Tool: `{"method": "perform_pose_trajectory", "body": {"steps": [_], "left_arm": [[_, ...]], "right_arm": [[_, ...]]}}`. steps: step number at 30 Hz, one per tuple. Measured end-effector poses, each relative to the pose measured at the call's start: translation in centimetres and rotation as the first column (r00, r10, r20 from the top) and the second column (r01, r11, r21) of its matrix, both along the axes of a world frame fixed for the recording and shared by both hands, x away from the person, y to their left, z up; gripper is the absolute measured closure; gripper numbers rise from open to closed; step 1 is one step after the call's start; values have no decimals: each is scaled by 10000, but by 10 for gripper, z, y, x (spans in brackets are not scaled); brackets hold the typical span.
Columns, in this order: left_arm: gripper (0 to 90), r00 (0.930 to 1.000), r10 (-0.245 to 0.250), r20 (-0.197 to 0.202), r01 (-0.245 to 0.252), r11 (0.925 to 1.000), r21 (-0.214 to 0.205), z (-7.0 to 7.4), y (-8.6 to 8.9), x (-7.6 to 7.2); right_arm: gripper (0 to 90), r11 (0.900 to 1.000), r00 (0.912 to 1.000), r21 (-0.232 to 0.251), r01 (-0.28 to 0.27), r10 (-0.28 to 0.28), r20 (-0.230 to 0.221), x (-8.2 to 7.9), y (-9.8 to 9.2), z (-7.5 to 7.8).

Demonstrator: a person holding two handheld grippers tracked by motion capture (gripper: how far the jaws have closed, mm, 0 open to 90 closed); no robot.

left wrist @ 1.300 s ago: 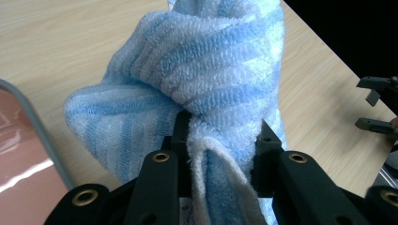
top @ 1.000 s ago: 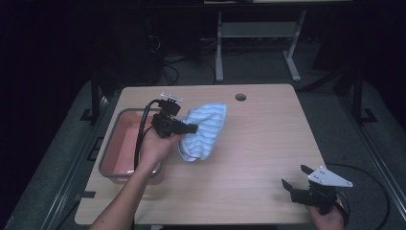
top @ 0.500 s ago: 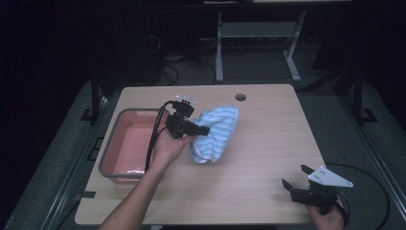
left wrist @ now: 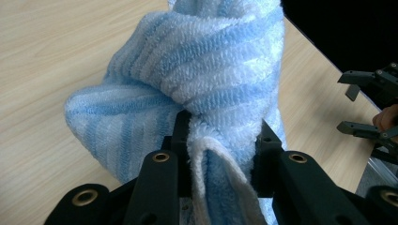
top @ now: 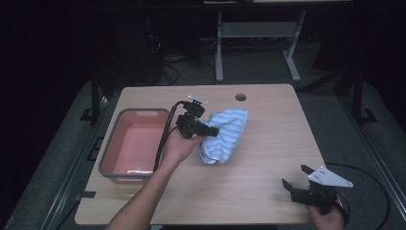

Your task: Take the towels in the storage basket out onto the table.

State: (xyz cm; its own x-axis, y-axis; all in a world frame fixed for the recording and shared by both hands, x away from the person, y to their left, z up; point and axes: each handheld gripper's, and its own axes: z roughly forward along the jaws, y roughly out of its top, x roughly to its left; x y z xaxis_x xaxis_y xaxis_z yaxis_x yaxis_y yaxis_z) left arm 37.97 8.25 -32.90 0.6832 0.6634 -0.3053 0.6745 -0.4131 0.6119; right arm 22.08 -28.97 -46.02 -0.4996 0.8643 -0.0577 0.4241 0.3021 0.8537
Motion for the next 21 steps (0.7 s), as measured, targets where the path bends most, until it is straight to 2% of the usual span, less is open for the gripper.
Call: {"method": "perform_pose_trajectory", "body": {"steps": [21], "left_arm": [[689, 9995, -237, -225, 238, 9997, 55, -15, -25, 3]], "right_arm": [[145, 10000, 10000, 18, 27, -27, 63, 0, -1, 1]]}}
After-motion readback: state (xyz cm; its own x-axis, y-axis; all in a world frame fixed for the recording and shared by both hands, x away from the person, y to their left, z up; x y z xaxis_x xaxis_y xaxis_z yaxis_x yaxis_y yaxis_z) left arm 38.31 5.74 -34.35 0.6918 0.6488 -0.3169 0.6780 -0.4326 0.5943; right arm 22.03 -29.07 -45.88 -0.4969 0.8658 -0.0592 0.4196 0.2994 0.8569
